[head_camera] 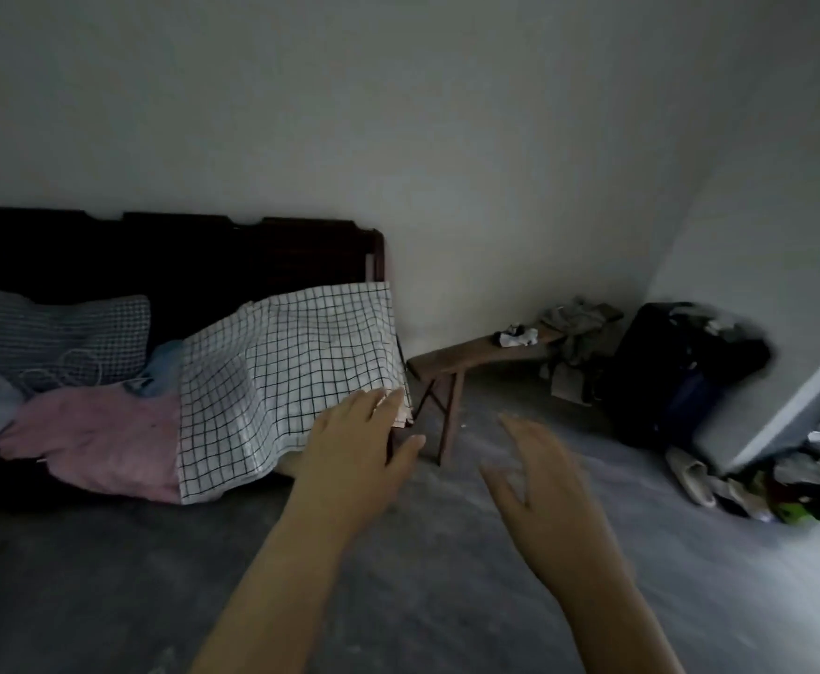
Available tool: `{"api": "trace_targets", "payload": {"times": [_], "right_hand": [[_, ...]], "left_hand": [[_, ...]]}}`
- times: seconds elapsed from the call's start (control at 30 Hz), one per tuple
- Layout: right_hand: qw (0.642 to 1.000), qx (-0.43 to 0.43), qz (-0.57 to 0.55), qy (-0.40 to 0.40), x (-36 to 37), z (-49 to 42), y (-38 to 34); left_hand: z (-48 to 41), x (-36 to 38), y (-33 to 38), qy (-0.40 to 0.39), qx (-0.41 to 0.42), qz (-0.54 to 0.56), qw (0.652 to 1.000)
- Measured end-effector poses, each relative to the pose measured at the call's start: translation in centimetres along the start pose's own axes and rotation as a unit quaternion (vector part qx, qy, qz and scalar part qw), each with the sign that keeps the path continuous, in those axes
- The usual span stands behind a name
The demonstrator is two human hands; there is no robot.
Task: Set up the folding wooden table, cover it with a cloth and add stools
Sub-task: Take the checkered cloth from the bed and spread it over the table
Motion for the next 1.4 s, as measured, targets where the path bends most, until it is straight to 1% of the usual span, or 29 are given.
{"api": "trace_targets", "payload": {"times": [0.23,0.4,0.53,0.63,0.77,0.9,1.0,1.27,1.4], "right_hand": [[0.999,-0.002,-0.012,-0.046,5.2,-10.2,2.6],[0.997,0.008,-0.045,-0.058,7.4,-19.9,5.9],[0.996,-0.005,-0.057,-0.067,8.1,-29.1,8.3],[0.995,-0.024,-0.053,-0.08,9.3,-35.4,9.7],[0.99,-0.058,-0.05,-0.118,12.5,-41.7,10.6],[0.983,-0.068,-0.057,-0.158,16.3,-46.8,11.2],[0.983,-0.073,-0.052,-0.163,19.2,-51.3,11.4],[0.981,-0.065,-0.018,-0.18,24.8,-64.6,12.0],[0.981,-0.057,0.003,-0.185,27.6,-71.1,12.8]], "left_hand": [[-7.4,4.0,-4.8,-0.006,-0.041,-0.027,0.999],[-16.2,6.8,-7.0,-0.021,-0.057,-0.061,0.996],[-24.5,8.3,-8.1,-0.038,-0.065,-0.079,0.994],[-29.5,9.9,-9.3,-0.037,-0.089,-0.071,0.993],[-33.7,12.6,-11.8,-0.046,-0.112,-0.063,0.991],[-37.4,14.5,-15.1,-0.057,-0.132,-0.067,0.987],[-41.2,16.2,-18.3,-0.062,-0.142,-0.066,0.986],[-54.6,21.2,-26.2,-0.057,-0.136,-0.027,0.989],[-61.3,23.9,-29.9,-0.064,-0.121,-0.033,0.99]]}}
Point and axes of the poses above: each hand's wrist, its own z-axis away from the middle knuckle, its own x-axis out of the palm, y = z × x, the point moved 2 cm from there along -z, towards the middle knuckle, and after that the axes turned 10 degrees about -z, right-handed, at the moved point
